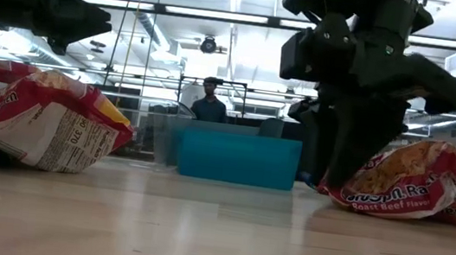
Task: Sort Maruchan noodles
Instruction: Put the red noodle pack into the green bin, then put the orange noodle pack into the blue bin
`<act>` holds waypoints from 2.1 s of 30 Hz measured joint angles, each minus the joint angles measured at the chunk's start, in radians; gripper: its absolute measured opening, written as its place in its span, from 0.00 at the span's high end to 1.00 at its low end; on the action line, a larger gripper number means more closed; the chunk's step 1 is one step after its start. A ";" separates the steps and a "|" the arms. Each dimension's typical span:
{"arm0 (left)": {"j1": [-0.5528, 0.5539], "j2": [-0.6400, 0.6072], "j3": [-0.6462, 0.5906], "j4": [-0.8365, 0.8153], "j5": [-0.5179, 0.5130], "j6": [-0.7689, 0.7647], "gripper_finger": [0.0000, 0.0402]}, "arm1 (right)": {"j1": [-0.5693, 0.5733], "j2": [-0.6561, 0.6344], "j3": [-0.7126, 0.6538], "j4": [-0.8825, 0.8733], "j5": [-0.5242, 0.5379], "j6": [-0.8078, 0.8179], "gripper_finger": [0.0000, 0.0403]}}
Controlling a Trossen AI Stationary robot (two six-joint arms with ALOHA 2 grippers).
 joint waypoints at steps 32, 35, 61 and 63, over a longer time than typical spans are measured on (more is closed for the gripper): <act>0.000 0.000 0.000 -0.001 0.000 0.000 0.65 | -0.086 -0.004 0.493 -0.264 0.416 -0.288 0.99; 0.000 0.000 0.000 -0.001 0.000 0.000 0.65 | -0.121 -0.004 0.569 -0.267 0.491 -0.369 0.99; 0.000 0.000 0.000 -0.003 0.001 -0.026 0.65 | -0.761 0.000 0.550 -0.231 0.009 -0.430 0.87; 0.000 0.000 0.000 -0.003 0.001 -0.026 0.65 | -0.764 0.001 0.537 -0.246 0.046 -0.426 0.81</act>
